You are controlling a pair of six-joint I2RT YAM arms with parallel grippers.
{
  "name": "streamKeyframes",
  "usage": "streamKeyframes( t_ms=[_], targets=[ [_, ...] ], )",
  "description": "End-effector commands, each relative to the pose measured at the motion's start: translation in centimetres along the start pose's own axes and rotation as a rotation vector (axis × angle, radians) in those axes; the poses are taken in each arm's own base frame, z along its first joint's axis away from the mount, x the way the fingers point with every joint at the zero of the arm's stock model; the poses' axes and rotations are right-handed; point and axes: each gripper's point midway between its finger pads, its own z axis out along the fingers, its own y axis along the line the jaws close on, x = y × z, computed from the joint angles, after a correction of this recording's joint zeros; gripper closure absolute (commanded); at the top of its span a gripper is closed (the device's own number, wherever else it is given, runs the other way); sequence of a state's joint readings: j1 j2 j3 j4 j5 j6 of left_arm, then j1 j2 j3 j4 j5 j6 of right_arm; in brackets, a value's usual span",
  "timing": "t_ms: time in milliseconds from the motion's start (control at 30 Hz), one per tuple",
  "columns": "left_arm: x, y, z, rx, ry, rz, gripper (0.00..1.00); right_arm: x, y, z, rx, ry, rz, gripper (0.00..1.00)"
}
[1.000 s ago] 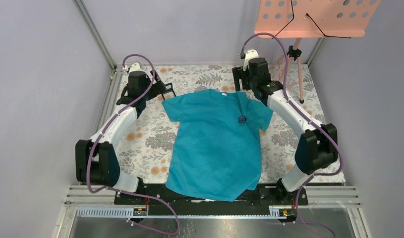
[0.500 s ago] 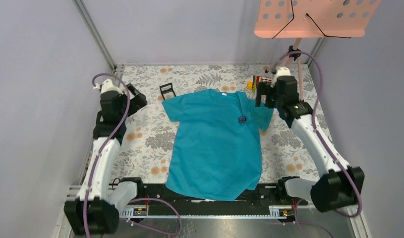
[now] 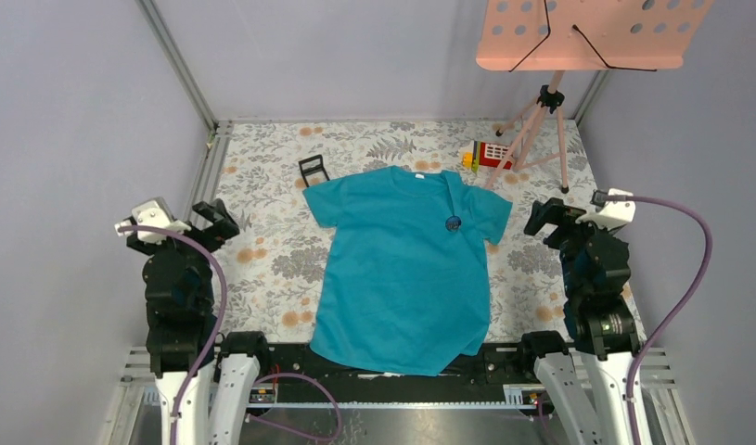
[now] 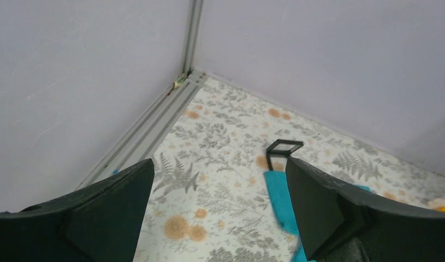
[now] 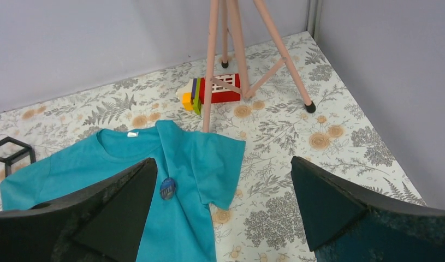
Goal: Pin the brooch onto the clothing
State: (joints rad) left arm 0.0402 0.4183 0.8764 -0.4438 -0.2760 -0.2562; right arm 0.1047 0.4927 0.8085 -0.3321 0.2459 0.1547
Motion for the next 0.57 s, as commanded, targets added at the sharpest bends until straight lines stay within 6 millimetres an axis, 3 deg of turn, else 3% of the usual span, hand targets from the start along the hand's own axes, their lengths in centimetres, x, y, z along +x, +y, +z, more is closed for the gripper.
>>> streamKeyframes(
  t_ms=[0, 533],
  targets=[
    [1.81, 1.82, -0.18, -0.059, -0.004, 0.056, 0.01, -0.07, -0.91, 0.13, 0.036, -0.078, 0.013, 0.00],
    [2.10, 1.35, 0.04, -0.037, 0.017, 0.058, 0.01, -0.69, -0.94, -0.30, 0.035, -0.091, 0.011, 0.00]
  ],
)
